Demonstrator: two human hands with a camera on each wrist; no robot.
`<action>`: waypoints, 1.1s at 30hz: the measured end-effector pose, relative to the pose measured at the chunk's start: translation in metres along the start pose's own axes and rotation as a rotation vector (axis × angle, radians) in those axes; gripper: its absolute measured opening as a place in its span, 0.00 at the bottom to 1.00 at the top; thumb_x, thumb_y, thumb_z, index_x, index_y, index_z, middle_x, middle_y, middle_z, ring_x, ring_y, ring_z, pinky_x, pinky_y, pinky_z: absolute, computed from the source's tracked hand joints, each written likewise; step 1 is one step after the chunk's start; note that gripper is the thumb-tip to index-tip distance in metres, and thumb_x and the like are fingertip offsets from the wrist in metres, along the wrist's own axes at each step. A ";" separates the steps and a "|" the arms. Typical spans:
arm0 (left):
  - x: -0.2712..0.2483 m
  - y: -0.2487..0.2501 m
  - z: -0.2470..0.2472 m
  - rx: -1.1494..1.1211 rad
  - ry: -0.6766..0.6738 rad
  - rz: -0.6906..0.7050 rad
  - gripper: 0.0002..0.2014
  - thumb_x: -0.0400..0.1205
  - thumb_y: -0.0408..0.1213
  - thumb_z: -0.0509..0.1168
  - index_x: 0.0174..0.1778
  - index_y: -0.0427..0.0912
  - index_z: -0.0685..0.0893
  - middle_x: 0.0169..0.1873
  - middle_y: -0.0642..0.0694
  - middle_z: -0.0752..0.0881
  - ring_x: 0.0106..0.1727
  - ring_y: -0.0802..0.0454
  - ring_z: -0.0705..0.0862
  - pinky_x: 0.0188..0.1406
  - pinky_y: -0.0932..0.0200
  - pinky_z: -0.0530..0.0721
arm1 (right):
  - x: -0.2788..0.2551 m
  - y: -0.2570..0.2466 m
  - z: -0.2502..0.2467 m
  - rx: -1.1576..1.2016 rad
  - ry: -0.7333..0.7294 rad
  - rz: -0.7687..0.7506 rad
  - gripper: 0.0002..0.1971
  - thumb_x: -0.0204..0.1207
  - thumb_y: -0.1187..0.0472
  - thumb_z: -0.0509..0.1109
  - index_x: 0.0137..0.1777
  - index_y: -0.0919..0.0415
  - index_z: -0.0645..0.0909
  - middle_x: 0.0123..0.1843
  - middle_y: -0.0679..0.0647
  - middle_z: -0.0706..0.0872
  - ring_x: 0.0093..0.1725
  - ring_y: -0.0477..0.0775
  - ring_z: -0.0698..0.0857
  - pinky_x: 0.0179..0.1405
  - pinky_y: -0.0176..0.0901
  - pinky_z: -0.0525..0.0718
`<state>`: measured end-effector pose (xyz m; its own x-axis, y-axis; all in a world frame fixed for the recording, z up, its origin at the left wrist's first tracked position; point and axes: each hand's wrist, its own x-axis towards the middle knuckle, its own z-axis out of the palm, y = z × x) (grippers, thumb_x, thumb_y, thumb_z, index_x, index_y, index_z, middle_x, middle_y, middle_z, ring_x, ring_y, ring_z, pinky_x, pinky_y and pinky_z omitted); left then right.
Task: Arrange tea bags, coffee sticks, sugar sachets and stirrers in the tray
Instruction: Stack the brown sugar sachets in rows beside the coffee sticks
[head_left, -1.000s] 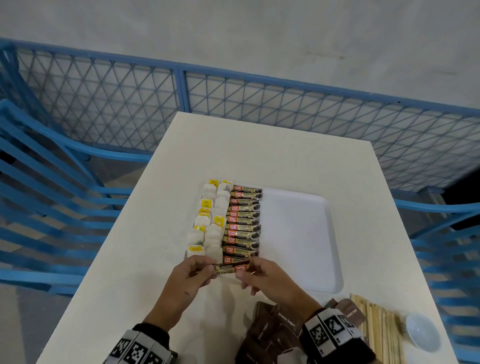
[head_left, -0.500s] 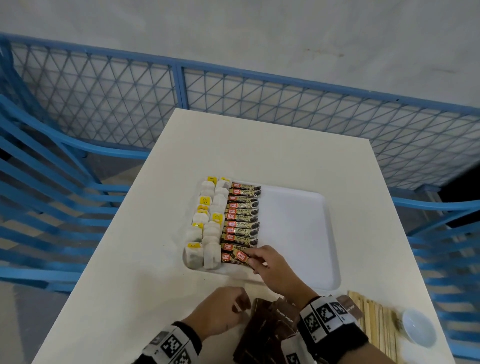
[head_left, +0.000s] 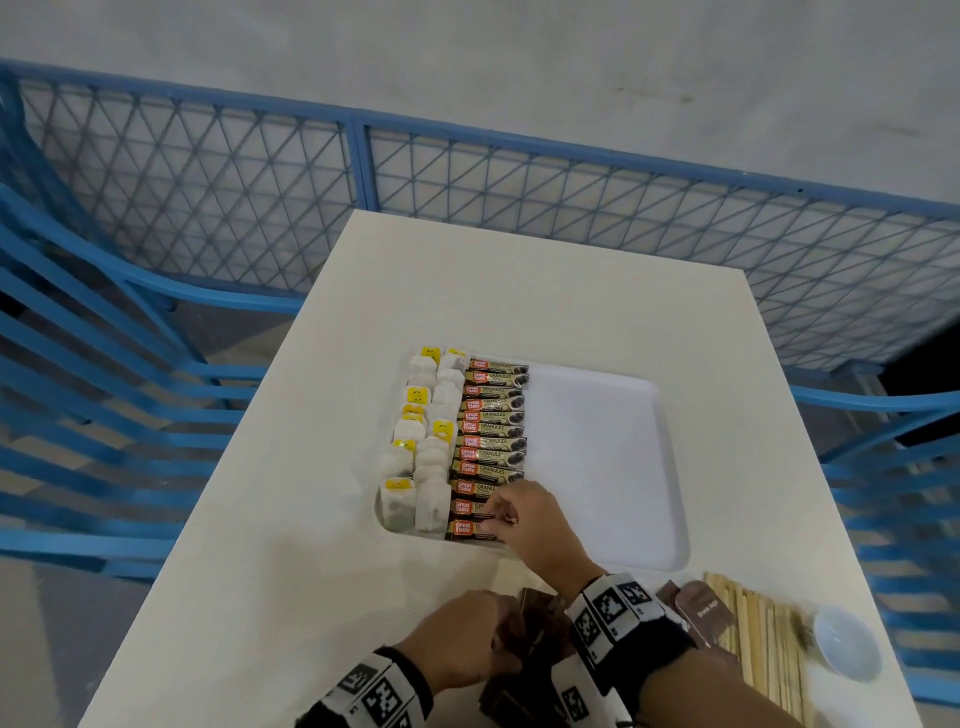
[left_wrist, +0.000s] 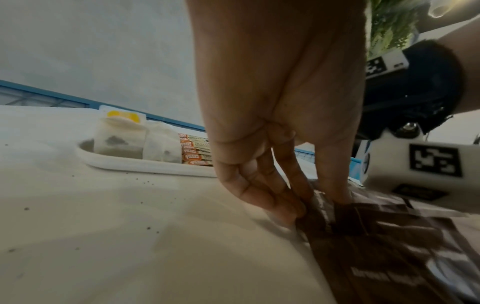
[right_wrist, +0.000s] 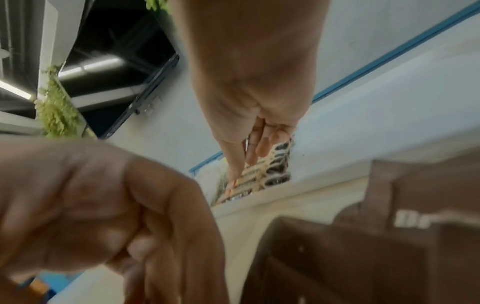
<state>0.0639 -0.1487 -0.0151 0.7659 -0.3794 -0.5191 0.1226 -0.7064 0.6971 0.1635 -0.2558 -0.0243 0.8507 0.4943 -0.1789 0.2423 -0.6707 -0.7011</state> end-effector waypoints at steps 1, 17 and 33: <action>0.001 -0.001 0.001 0.006 -0.003 0.001 0.14 0.76 0.41 0.70 0.56 0.41 0.81 0.56 0.42 0.83 0.55 0.46 0.82 0.46 0.61 0.75 | -0.004 0.000 -0.004 0.010 0.033 0.007 0.05 0.71 0.61 0.74 0.44 0.62 0.84 0.39 0.47 0.79 0.39 0.40 0.73 0.40 0.23 0.69; 0.000 -0.011 0.018 0.452 -0.080 0.164 0.19 0.75 0.42 0.68 0.60 0.39 0.78 0.62 0.43 0.76 0.62 0.44 0.75 0.59 0.51 0.75 | -0.140 0.024 -0.035 -0.398 -0.130 0.238 0.30 0.65 0.35 0.69 0.64 0.48 0.75 0.58 0.46 0.74 0.60 0.47 0.70 0.60 0.34 0.68; -0.031 -0.012 -0.016 -0.446 -0.032 -0.042 0.10 0.82 0.25 0.54 0.39 0.42 0.64 0.49 0.35 0.87 0.44 0.49 0.85 0.45 0.57 0.83 | -0.138 0.017 -0.053 -0.123 -0.140 0.244 0.10 0.74 0.52 0.72 0.52 0.53 0.80 0.46 0.43 0.83 0.46 0.44 0.83 0.47 0.34 0.83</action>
<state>0.0488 -0.1190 0.0003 0.7354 -0.3789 -0.5618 0.4187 -0.3978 0.8164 0.0749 -0.3644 0.0251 0.8201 0.3760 -0.4314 0.1007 -0.8369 -0.5380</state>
